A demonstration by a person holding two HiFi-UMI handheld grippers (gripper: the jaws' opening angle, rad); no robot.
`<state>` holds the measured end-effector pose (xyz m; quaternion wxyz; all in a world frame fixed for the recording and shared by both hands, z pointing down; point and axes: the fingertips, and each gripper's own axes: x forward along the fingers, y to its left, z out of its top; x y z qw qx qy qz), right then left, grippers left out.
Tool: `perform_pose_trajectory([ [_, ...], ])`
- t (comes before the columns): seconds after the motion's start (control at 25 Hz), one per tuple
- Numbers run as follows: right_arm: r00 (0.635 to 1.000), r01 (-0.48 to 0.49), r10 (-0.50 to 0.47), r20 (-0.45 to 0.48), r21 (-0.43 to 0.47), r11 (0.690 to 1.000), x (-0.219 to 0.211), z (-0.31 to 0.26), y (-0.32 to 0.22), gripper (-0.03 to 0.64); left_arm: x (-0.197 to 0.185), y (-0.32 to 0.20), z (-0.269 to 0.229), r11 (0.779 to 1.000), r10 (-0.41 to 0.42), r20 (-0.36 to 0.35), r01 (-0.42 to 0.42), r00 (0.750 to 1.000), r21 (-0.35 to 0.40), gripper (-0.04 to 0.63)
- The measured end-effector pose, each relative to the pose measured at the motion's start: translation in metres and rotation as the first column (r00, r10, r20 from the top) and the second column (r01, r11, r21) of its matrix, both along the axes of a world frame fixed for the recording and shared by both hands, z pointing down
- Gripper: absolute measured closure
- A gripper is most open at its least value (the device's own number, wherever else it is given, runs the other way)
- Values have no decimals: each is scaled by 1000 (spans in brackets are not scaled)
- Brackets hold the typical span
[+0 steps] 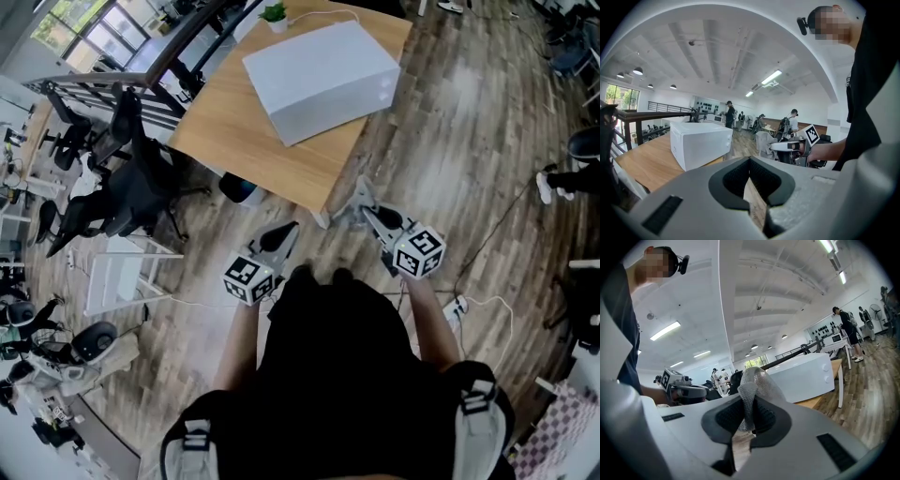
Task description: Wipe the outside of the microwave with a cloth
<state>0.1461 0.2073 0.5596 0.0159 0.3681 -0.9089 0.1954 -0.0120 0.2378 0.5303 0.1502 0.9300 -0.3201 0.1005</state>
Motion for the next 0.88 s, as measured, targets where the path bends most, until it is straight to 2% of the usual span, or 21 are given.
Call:
perform_pose_trajectory([
  [0.28, 1000, 6, -6, -14, 6, 1000, -1, 7, -7, 589, -5, -5, 5, 999, -34, 2, 34, 999, -7, 594],
  [0.52, 999, -11, 12, -47, 17, 1000, -3, 10, -14, 588, -8, -18, 8, 1000, -30, -13, 30, 999, -5, 594],
  [0.88, 993, -62, 63, -97, 13, 998, -5, 11, -65, 584, -17, -72, 12, 1000, -11, -47, 11, 999, -11, 594],
])
